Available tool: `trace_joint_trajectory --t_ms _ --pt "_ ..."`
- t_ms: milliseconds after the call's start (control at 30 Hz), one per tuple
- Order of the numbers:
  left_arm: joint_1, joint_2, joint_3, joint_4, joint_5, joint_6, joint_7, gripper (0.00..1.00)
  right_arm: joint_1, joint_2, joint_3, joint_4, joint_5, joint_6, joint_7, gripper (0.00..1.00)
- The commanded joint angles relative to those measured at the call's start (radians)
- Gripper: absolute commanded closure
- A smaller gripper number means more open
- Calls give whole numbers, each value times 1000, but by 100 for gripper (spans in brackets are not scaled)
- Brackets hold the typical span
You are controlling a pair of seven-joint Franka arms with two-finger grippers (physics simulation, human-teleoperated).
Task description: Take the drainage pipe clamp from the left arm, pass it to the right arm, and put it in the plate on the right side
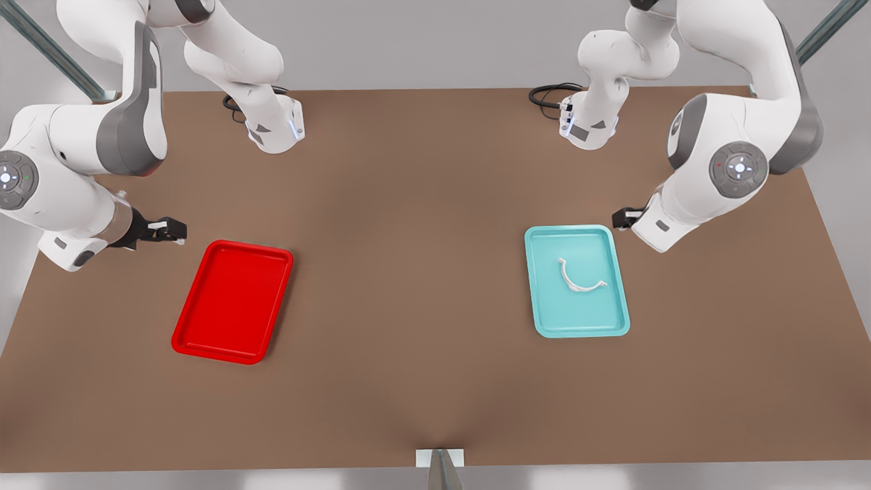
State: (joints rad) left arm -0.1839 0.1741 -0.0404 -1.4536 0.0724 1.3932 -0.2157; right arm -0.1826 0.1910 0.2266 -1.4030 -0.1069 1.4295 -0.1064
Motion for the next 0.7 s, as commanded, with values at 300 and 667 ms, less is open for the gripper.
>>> trace_joint_trajectory --t_ms 300,667 --pt "-11 105 83 -485 1 738 -816 0 -1 11 0 -27 1 66 -50 0" --pt "-14 130 99 -695 -178 1095 -1608 0 -14 34 -1 -30 3 108 -47 0"
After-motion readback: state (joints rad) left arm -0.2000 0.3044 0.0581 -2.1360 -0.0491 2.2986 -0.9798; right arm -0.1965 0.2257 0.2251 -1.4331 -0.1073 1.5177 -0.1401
